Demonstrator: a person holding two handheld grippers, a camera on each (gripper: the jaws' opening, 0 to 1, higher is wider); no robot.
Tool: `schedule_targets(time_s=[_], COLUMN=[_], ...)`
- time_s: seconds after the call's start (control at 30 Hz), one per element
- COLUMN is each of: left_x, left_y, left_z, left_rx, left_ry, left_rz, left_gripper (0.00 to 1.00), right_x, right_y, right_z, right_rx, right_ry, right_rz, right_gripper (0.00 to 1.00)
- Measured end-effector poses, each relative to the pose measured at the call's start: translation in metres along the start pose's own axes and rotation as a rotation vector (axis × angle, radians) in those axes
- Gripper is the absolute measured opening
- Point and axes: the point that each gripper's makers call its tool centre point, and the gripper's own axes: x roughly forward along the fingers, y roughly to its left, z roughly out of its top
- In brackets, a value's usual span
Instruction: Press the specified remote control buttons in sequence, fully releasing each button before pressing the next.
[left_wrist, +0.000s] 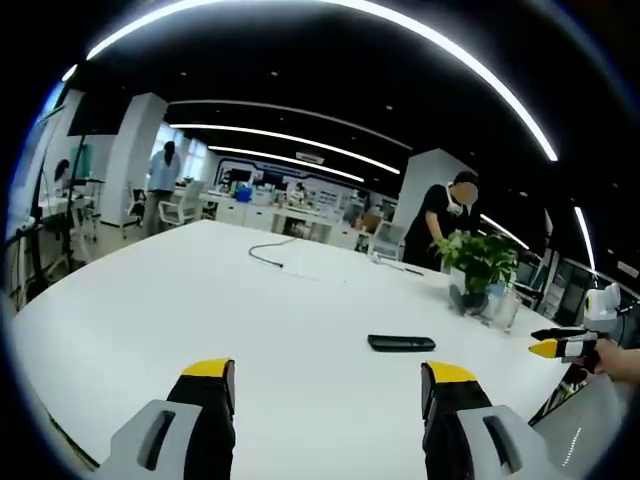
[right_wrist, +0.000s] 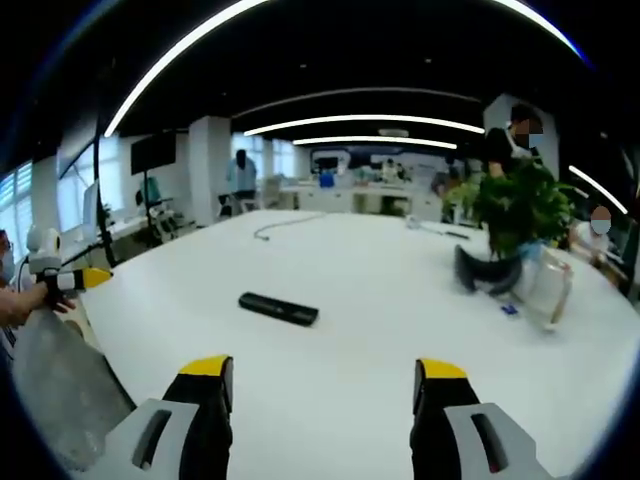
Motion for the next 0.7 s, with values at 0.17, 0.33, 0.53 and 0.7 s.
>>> schedule_targets(time_s=[0.17, 0.33, 0.53, 0.7], left_x=[0.0002, 0.0003, 0.0004, 0.0005], left_y=[0.0004, 0.0001, -0.0003, -0.0009], left_z=[0.0000, -0.0012, -0.0017, -0.0031], left_rx=[-0.001, -0.004, -0.006, -0.002], left_ry=[0.001, 0.006, 0.008, 0.015], left_rz=[0.002, 0.001, 0.000, -0.001], left_gripper=[0.78, 0.78, 0.78, 0.78], right_x=[-0.0003, -0.0003, -0.0002, 0.0000], right_y=[0.0005, -0.0011, -0.0008, 0.0014], right_z=[-0.0003, -0.0014, -0.0024, -0.0031], right_rx=[0.000, 0.014, 0.026, 0.023], right_ry=[0.002, 0.003, 0.006, 0.014], right_rz=[0.001, 0.001, 0.005, 0.011], right_gripper=[0.71, 0.71, 0.70, 0.70])
